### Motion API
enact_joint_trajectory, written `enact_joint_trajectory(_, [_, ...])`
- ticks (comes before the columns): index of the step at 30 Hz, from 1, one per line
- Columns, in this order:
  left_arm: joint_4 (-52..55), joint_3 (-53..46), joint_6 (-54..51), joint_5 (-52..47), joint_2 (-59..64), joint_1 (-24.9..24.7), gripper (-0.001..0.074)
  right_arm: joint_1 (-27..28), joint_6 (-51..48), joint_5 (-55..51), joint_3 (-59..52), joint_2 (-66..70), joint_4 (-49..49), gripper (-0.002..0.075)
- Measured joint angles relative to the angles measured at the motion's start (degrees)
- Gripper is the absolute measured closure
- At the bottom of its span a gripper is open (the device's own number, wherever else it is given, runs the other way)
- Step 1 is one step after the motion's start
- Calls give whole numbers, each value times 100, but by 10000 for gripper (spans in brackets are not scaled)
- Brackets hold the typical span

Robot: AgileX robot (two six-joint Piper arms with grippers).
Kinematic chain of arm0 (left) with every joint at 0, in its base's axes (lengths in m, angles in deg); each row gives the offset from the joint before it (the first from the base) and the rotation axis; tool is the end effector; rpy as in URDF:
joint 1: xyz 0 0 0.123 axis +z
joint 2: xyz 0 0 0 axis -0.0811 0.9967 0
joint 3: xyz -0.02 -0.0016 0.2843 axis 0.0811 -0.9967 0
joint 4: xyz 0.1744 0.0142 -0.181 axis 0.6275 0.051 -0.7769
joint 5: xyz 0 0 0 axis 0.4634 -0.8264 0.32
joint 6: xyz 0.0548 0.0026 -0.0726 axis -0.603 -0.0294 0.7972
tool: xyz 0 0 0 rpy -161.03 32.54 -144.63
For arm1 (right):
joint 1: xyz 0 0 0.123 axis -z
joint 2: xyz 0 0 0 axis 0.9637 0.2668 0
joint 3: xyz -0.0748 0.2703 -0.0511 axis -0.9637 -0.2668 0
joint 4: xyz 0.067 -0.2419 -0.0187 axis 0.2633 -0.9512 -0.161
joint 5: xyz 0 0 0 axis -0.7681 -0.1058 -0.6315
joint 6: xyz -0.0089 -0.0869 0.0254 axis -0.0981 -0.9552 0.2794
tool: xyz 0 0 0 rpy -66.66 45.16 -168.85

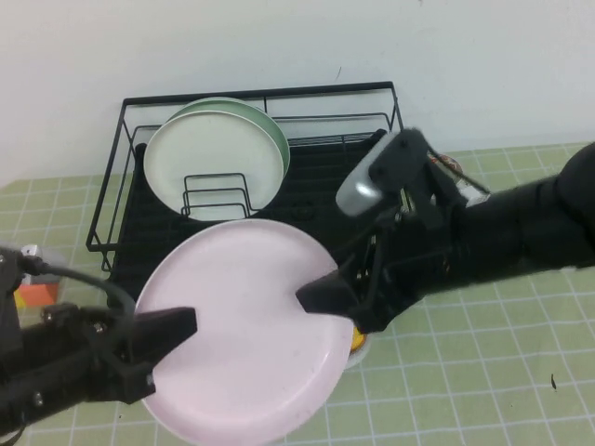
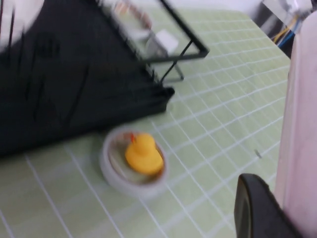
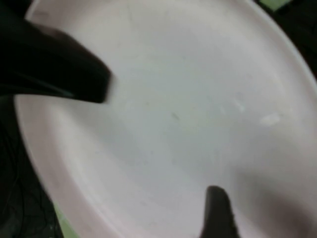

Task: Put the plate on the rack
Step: Hand over the plate, then place the plate on the rack

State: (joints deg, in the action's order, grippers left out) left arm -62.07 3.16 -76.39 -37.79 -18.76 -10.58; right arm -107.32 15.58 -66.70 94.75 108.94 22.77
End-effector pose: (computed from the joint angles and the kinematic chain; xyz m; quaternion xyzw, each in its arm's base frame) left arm 0.1746 -0.0769 0.2517 0.1361 0.8092 -0.3642 0.4406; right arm 0.2630 0.2227 0.2738 -0.4187 0.7794 0.3064 0.3513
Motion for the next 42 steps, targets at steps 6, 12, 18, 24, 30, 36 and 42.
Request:
enact_joint_trajectory(6, [-31,289,-1945,30,26,0,629,317,200,-425,471,-813,-95,290])
enact_joint_trajectory(12, [-27,1046,-3950,619,51,0,629,845,735,-991,524,-1785,-897,449])
enact_joint_trajectory(18, [-116,2063,-5585,1551,522,0,629,975,2081,-1974,524,-2207,-2783,683])
enact_joint_trajectory(24, [-293,2899,-6529,1567,1635,0,629,975,2793,-2530,524,-2251,-3668,718])
enact_joint_trajectory(30, [-360,3629,-7342,1556,2841,0,629,975,3065,-3026,524,-2251,-3865,721])
enact_joint_trajectory(36, [-454,4120,-8120,1526,3613,0,629,975,3465,-3204,524,-2355,-4319,722])
enact_joint_trajectory(42, [-454,4324,-8392,1310,3943,0,629,975,3771,-3293,524,-2639,-4777,722])
